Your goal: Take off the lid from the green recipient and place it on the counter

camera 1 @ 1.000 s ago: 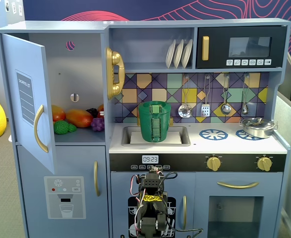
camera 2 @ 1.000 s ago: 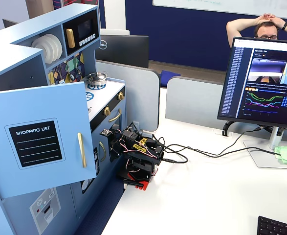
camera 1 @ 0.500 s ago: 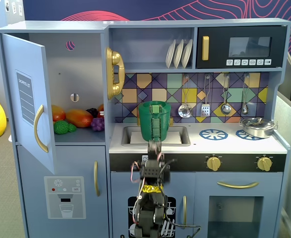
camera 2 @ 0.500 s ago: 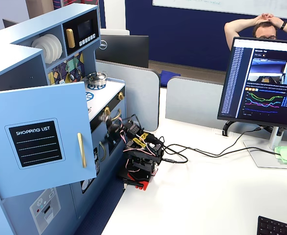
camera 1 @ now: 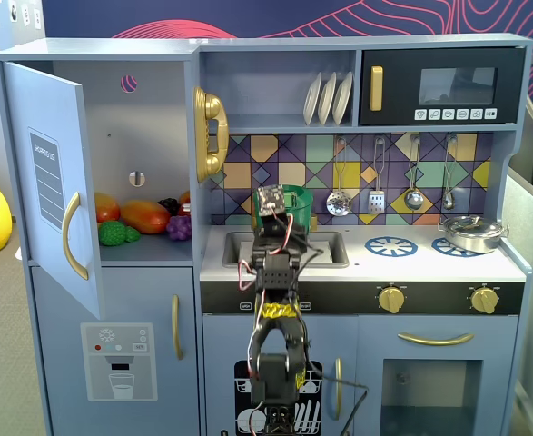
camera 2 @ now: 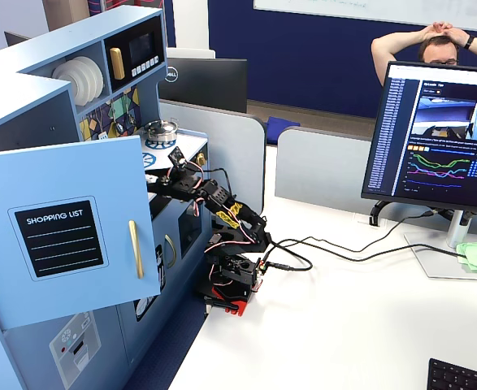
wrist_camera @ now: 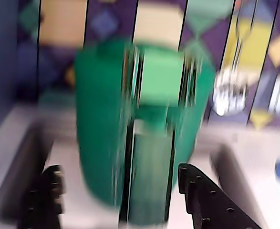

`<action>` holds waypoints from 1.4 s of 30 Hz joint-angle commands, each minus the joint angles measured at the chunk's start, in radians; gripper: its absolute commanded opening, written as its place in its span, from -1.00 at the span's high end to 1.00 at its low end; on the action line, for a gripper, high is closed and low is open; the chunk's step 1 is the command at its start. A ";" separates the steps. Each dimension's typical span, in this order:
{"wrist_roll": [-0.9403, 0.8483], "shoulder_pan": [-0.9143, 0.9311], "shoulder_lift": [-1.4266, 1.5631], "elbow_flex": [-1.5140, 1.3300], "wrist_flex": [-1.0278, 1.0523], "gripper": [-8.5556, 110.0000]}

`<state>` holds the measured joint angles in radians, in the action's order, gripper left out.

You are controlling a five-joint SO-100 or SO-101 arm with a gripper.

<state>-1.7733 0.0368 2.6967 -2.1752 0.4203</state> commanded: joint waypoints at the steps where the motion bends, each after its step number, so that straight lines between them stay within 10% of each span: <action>1: -0.002 -0.003 -0.060 0.117 -0.078 0.29; 42: 0.072 0.048 -0.446 0.434 -0.124 0.36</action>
<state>-1.7181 0.0874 2.2718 -1.8331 0.3329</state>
